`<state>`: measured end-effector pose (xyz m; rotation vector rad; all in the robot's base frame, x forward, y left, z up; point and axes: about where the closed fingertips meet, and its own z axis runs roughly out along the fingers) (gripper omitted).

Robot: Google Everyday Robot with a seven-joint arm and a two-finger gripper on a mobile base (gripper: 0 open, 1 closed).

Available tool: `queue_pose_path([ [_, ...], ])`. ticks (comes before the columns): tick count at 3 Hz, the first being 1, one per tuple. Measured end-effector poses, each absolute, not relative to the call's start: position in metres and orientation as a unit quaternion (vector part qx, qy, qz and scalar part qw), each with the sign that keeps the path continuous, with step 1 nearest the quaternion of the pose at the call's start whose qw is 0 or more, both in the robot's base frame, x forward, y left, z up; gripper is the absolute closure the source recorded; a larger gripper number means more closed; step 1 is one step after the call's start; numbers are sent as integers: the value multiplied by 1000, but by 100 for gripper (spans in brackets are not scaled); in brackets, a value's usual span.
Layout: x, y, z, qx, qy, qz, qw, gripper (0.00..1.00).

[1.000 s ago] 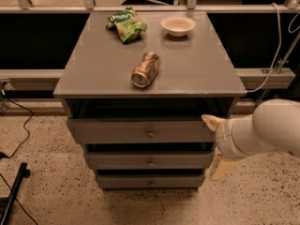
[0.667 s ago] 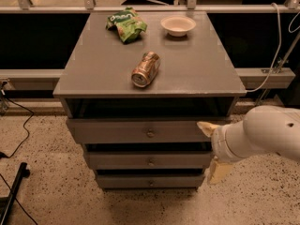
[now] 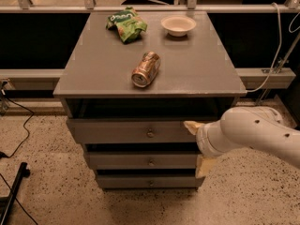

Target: Open top drawer

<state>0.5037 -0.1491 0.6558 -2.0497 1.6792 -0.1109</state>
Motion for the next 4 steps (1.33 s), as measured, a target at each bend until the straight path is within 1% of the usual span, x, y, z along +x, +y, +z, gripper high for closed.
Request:
queue_pose_path([
  [3,572,-114,649,-758,603,-56,244,0],
  [4,588,-111,646,-757,610,-48,230,18],
])
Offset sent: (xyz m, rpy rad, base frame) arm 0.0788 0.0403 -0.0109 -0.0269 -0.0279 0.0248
